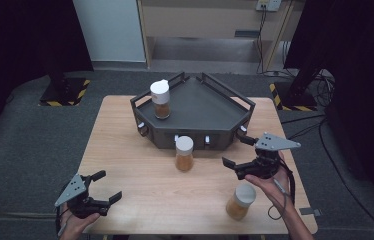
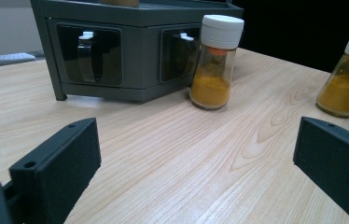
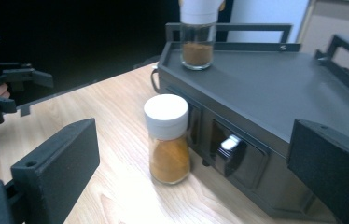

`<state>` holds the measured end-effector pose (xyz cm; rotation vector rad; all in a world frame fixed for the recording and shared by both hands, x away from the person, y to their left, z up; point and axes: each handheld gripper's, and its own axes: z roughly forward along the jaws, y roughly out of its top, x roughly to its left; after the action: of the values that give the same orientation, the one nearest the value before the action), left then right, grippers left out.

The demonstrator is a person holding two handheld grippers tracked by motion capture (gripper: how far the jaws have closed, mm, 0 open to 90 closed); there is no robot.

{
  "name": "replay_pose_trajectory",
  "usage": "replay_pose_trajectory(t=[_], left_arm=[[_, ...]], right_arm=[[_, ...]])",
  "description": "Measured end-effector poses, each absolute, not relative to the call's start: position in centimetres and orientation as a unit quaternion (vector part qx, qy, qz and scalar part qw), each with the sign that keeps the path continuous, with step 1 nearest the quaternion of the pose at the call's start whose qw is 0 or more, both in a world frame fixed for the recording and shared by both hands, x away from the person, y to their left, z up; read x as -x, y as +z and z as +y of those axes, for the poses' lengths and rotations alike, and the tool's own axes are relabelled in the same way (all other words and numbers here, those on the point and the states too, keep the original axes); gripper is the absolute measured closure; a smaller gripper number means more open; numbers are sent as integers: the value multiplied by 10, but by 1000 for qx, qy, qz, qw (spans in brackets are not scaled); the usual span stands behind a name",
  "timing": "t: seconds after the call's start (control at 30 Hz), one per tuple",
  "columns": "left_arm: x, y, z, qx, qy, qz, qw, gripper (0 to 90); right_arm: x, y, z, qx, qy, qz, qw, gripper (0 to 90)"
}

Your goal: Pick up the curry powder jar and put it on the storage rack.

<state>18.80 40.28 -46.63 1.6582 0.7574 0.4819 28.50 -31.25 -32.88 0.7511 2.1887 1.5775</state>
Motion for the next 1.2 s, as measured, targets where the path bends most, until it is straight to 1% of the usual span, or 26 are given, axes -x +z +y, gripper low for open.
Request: replay_pose_trajectory(t=[0.33, 0.8, 1.2], left_arm=[[-188, -466, 403, -711, 207, 325, 588, 0], [-188, -467, 403, -710, 205, 324, 590, 0], [-188, -467, 404, -710, 205, 324, 591, 0]], right_arm=[[-326, -327, -295, -259, 554, 783, 114, 45], [-371, -322, -262, -234, 524, 815, 81, 63], [-403, -320, -227, -213, 484, 846, 72, 78]])
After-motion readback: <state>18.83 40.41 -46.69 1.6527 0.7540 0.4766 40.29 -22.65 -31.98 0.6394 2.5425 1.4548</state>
